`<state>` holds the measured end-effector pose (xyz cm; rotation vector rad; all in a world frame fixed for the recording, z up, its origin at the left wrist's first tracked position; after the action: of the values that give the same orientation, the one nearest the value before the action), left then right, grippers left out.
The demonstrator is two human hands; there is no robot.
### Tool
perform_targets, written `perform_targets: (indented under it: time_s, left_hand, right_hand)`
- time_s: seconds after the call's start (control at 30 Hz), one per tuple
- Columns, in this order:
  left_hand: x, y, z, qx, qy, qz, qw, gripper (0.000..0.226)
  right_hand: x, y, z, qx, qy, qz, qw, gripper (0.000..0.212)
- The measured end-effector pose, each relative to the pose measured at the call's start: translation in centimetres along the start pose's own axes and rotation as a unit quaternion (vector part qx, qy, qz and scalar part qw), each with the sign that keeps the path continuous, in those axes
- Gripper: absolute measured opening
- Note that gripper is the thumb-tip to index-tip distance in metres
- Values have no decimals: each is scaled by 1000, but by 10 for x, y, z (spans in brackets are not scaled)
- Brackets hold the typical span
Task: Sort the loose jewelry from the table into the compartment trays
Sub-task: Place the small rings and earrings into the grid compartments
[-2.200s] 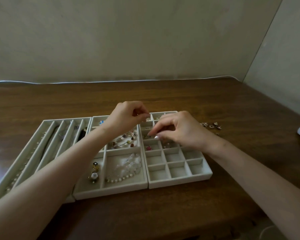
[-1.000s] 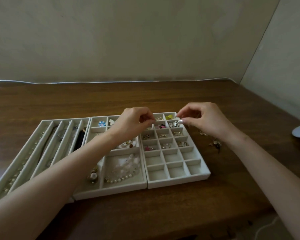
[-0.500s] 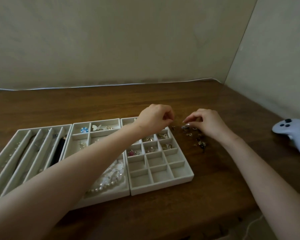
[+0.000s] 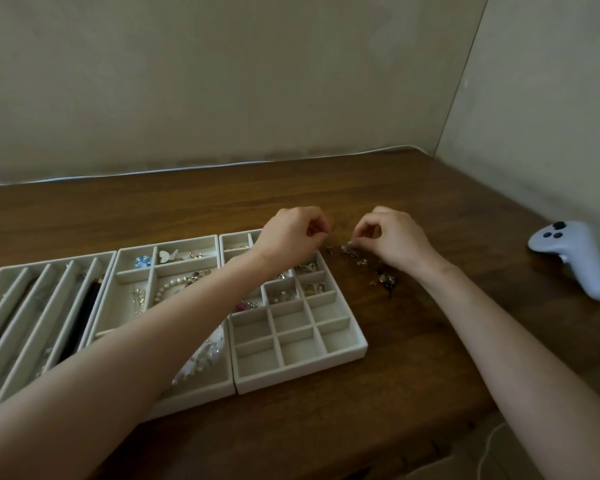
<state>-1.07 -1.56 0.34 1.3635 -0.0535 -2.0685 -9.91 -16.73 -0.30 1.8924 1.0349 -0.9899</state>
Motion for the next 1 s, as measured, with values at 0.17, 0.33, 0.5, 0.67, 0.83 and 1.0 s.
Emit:
perform_targets:
  time_s: [0.17, 0.33, 0.5, 0.67, 0.83, 1.0]
  left_hand:
    - [1, 0, 1, -7, -6, -2, 1000, 10]
    - [1, -1, 2, -8, -4, 8, 1000, 10]
    - [-2, -4, 2, -9, -15, 17, 1000, 11]
    - [-3, -8, -1, -6, -23, 24, 999, 11]
    - [-3, -8, -4, -2, -27, 38, 999, 10]
    - [-3, -8, -7, -13, -33, 37, 999, 10]
  right_hand:
    - [2, -2, -4, -21, -10, -17, 1000, 18]
    - [7, -3, -6, -45, -54, -4, 998, 15]
    - [-2, -4, -6, -24, 62, -14, 998, 11]
    - [-20, -22, -17, -56, 309, -173, 933, 15]
    - [-14, -34, -34, -113, 304, -279, 904, 11]
    - [-7, -38, -38, -102, 245, -308, 914, 15]
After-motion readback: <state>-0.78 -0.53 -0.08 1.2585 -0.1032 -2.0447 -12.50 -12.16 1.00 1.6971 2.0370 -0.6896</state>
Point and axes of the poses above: each hand's wrist, its own y-axis towards the middle knuckle, its own x-axis out of the palm, z = x × y, the point moved 2 cm from there along y, towards the middle knuckle, and after that the axes turned 5 degrees about x, right-handed, at the moved point
